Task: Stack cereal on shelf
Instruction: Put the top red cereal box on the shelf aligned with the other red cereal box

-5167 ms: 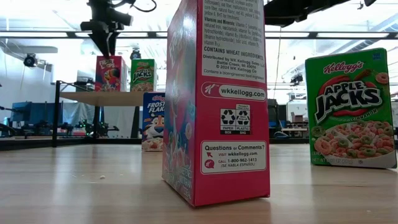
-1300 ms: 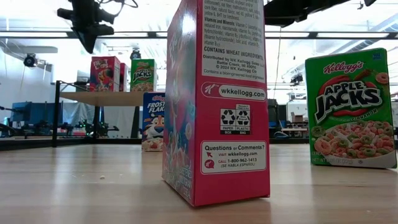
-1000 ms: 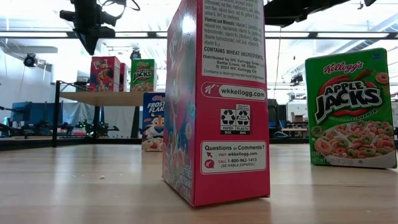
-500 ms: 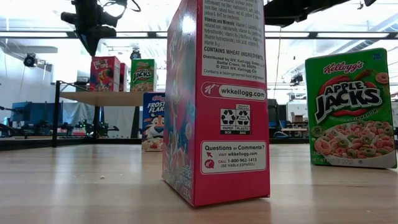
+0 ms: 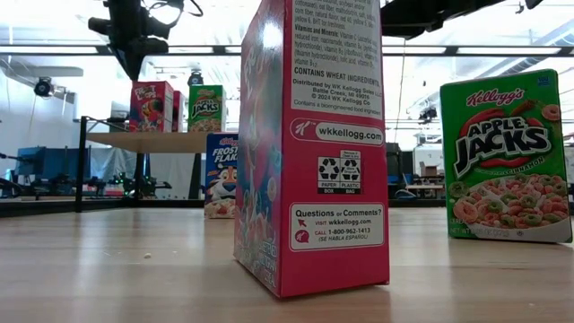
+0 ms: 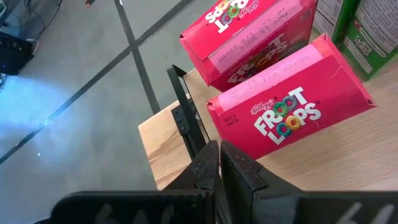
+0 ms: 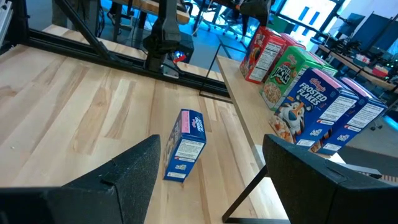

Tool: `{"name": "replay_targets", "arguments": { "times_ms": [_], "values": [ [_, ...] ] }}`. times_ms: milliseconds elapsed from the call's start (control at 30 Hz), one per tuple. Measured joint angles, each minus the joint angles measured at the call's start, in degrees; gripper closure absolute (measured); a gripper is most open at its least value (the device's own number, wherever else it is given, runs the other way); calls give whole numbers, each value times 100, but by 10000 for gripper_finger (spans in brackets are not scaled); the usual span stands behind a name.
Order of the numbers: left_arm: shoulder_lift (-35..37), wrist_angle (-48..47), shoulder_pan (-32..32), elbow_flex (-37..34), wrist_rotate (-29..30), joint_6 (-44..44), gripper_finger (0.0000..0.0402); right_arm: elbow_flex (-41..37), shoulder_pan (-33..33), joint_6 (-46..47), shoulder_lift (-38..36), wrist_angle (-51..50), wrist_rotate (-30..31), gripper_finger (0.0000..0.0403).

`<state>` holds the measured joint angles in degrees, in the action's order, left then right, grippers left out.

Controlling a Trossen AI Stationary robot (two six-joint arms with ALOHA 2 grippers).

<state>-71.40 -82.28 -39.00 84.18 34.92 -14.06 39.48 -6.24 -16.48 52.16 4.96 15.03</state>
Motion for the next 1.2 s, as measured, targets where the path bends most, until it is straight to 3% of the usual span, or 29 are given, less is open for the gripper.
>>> {"name": "replay_targets", "arguments": {
  "times_ms": [1200],
  "values": [
    [0, 219, 2, 0, -269, 8, 401, 0, 0, 0, 0, -3, 0, 131]
  ]
}}
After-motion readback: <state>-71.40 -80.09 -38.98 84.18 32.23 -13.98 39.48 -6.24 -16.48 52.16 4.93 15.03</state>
